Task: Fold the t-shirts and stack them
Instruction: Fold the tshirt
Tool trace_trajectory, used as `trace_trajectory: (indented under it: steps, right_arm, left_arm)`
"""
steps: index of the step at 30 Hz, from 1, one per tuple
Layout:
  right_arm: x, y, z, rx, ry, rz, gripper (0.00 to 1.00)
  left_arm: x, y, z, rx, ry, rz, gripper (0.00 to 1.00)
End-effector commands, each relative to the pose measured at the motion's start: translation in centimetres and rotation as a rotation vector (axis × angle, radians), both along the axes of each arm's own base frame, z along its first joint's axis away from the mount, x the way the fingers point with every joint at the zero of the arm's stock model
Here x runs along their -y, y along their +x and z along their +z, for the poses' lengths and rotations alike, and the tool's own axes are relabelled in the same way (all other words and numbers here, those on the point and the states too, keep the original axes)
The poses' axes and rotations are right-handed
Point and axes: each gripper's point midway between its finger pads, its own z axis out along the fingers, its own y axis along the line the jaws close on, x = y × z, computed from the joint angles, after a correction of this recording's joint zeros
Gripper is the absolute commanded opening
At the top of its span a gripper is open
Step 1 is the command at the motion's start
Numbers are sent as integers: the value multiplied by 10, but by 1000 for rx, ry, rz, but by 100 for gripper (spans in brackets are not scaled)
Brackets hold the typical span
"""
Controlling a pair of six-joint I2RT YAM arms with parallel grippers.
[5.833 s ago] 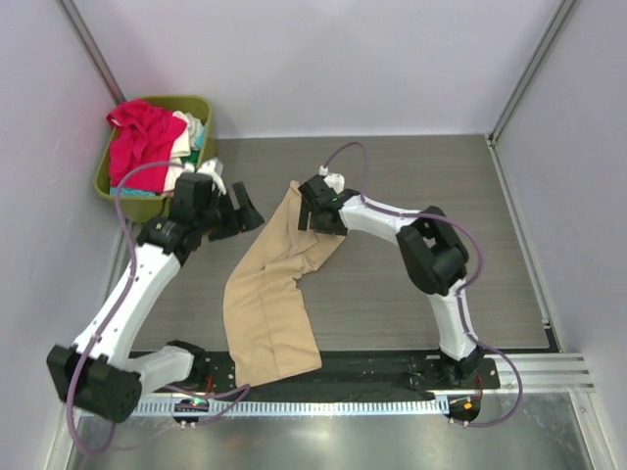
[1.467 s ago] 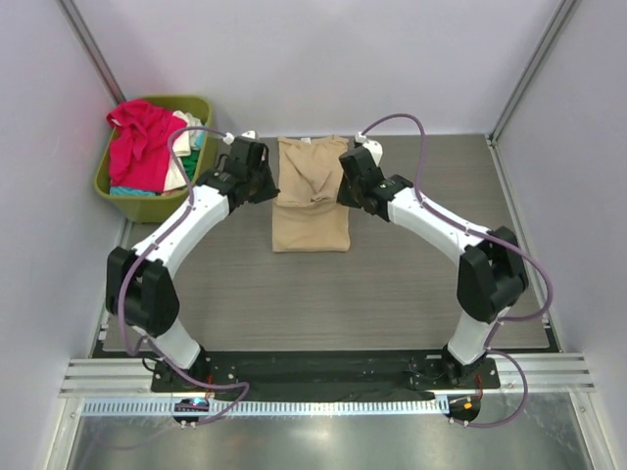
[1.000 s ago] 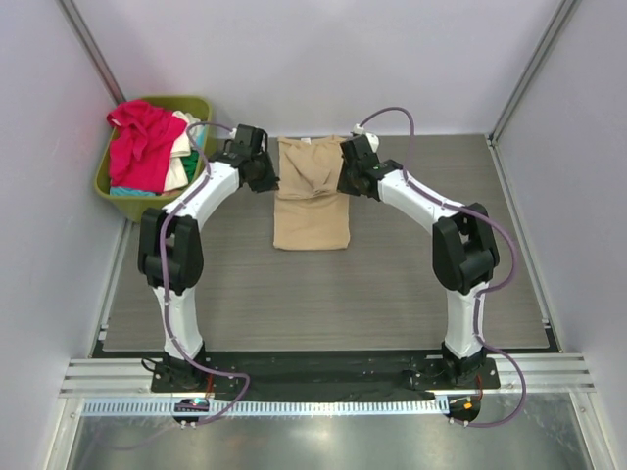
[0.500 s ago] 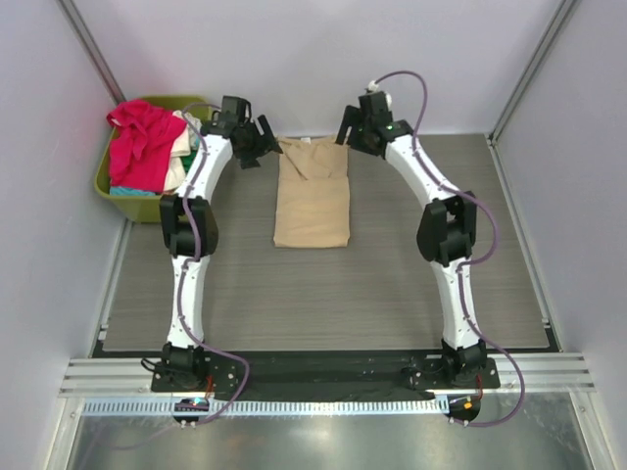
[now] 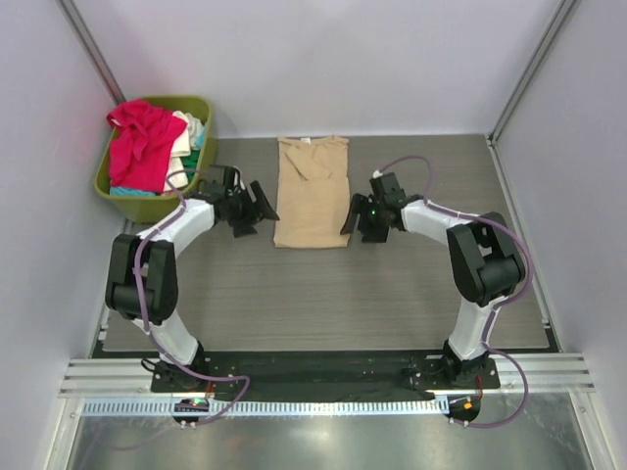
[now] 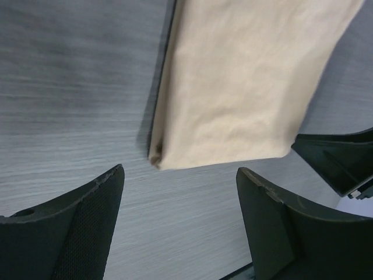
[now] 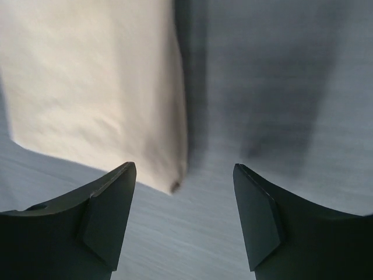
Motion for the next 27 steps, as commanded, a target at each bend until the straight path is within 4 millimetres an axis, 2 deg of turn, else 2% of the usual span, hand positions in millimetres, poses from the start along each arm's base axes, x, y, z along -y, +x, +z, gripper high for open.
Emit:
trace_trajectory:
  steps: [1, 6, 12, 16, 20, 26, 27]
  right_arm:
    - [-23, -8, 13, 60, 112, 49, 73]
    - [-30, -25, -13, 8, 125, 69, 71]
    - [-30, -32, -26, -21, 121, 71, 65]
    - [-29, -36, -37, -39, 114, 73, 59]
    - [-27, -40, -46, -49, 112, 69, 46]
    - [-26, -39, -48, -46, 105, 65, 32]
    - [-27, -39, -49, -46, 105, 67, 29]
  left_arm:
    - [12, 0, 0, 93, -52, -20, 78]
    - [17, -18, -36, 30, -71, -25, 77]
    - [18, -27, -59, -11, -82, -21, 72]
    - [19, -26, -67, -17, -82, -18, 69]
    - [23, -29, -80, -42, -100, -20, 57]
    - [25, -29, -87, -49, -111, -19, 45]
    - [26, -30, -89, -56, -112, -20, 37]
